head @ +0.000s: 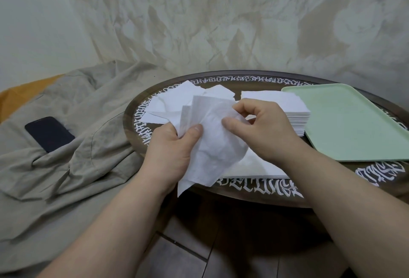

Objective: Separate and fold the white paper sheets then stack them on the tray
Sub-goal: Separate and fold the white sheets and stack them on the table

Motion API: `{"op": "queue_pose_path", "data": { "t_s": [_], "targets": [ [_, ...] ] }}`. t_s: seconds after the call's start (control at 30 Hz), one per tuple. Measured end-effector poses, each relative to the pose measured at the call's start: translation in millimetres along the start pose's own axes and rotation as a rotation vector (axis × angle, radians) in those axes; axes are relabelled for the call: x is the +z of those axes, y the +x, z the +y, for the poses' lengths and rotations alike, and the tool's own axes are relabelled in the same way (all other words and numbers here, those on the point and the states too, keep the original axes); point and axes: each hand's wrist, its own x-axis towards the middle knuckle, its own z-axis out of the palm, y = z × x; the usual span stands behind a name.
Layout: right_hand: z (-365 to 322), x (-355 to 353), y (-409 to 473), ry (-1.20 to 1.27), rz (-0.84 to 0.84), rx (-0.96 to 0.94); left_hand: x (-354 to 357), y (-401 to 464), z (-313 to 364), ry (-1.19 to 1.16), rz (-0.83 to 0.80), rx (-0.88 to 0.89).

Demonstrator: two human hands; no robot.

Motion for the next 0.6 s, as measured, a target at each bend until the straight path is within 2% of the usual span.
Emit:
{"op": "queue_pose_path", "data": {
  "t_s": [0.17, 0.27, 0.4, 0.5, 0.6],
  "targets": [
    [-1.9, 2.1, -0.8, -0.004, -0.029, -0.035, 1.7, -0.1, 2.8, -0.027, 0.006, 0.013],
    [-1.4, 3.5, -0.5, -0.099, 0.017, -0.046, 2.9, -1.4, 4.6, -0.089, -0.034, -0.027],
    [-6.1, -0.1, 1.3, -0.161, 0.099, -0.111, 2.0, -1.4, 3.9, 0.021, -0.043, 0.031],
    [-10.2, -2.1, 0.9, -0.132, 0.033, -0.171, 0.9, -0.3, 1.3, 0.032, -0.053, 0.04],
    [-10.6, -0.6, -1.0, -0.076, -0.059, -0.137, 2.2, -2.0, 1.4, -0.016, -0.102, 0.005]
  ]
}}
